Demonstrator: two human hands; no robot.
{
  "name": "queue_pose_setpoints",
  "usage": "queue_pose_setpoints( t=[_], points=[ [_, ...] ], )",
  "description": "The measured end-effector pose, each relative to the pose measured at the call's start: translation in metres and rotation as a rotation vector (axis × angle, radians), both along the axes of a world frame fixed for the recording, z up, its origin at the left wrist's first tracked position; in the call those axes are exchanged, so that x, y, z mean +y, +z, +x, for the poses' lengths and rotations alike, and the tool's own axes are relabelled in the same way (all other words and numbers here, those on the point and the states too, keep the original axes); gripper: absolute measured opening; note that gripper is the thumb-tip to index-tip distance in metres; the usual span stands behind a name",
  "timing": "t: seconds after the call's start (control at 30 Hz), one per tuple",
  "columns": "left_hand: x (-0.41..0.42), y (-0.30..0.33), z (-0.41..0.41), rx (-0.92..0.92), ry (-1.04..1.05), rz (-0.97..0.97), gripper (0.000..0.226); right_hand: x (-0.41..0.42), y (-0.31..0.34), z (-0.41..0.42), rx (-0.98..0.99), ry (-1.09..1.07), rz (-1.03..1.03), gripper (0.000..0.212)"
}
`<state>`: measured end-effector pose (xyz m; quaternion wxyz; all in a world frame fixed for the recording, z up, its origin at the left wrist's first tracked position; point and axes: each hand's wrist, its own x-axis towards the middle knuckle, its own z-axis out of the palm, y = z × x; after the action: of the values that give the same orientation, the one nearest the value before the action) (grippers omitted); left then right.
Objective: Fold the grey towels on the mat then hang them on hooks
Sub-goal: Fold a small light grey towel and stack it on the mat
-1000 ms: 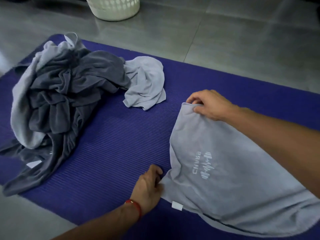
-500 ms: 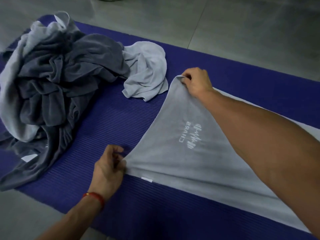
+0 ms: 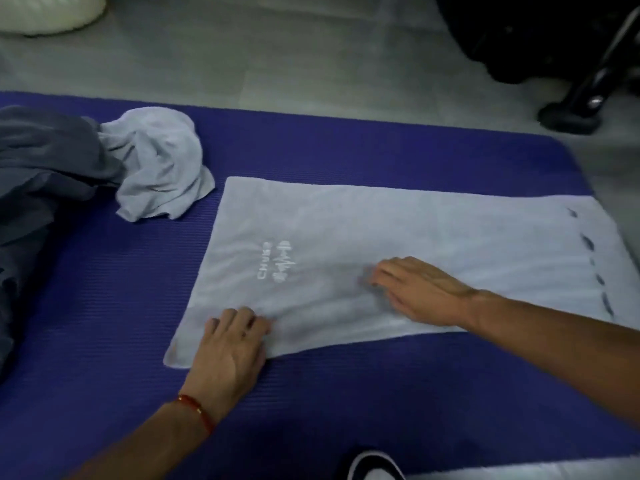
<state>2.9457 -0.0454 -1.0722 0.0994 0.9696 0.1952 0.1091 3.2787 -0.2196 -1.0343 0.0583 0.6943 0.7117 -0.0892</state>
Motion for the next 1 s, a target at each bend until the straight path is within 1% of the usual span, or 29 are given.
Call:
queue_pose_setpoints(
  t=[0.03,0.1,0.17,0.23,0.3,0.33,0.4,0.47,0.5,0.6,0.67,0.7,0.73,0.8,0.9,1.0],
  points=[
    [-0.015,-0.001,0.019,-0.015,-0.136,0.001,0.019,-0.034,0.005,0.009,-0.029,-0.065,-0.017,0.035],
    [-0.044,-0.011,0.055,-0.019,-0.34,0.035,0.016,-0.095,0.014,0.022,-0.07,-0.238,-0.063,0.025],
    [-0.069,-0.023,0.083,-0.014,-0.458,0.056,0.021,-0.141,0.02,0.024,-0.103,-0.398,-0.162,0.022],
    [-0.083,-0.034,0.102,-0.004,-0.504,0.062,0.029,-0.175,0.014,0.02,-0.088,-0.491,-0.258,0.032],
    [-0.087,-0.04,0.116,0.017,-0.525,0.066,0.034,-0.193,0.005,0.011,0.073,-0.614,-0.284,0.047],
    [-0.088,-0.039,0.121,0.03,-0.515,0.07,0.03,-0.196,0.0,0.008,0.158,-0.648,-0.258,0.052],
    [-0.088,-0.036,0.128,0.047,-0.473,0.07,0.02,-0.192,-0.009,0.002,0.218,-0.642,-0.238,0.056],
    [-0.088,-0.03,0.132,0.09,-0.455,0.081,0.012,-0.179,-0.014,-0.001,0.186,-0.631,-0.229,0.054],
    [-0.088,-0.027,0.134,0.112,-0.468,0.091,0.003,-0.172,-0.016,-0.001,0.152,-0.643,-0.209,0.052],
    [-0.089,-0.018,0.138,0.188,-0.495,0.091,0.024,-0.15,-0.022,0.004,0.039,-0.647,-0.18,0.046],
    [-0.088,-0.016,0.141,0.165,-0.479,0.077,0.03,-0.138,-0.026,0.007,0.0,-0.637,-0.124,0.045],
    [-0.089,-0.016,0.142,0.124,-0.466,0.051,0.031,-0.134,-0.026,0.007,-0.014,-0.635,-0.085,0.044],
    [-0.089,-0.015,0.141,0.091,-0.439,0.019,0.031,-0.131,-0.027,0.008,-0.031,-0.629,-0.059,0.043],
    [-0.094,-0.007,0.139,0.006,-0.385,-0.001,0.023,-0.127,-0.027,0.008,-0.085,-0.591,-0.032,0.041],
    [-0.105,0.008,0.132,-0.05,-0.382,0.064,0.014,-0.128,-0.027,0.009,-0.169,-0.53,0.03,0.038],
    [-0.113,0.011,0.13,-0.048,-0.419,0.145,0.016,-0.137,-0.03,0.008,-0.221,-0.529,0.124,0.042]
  ],
)
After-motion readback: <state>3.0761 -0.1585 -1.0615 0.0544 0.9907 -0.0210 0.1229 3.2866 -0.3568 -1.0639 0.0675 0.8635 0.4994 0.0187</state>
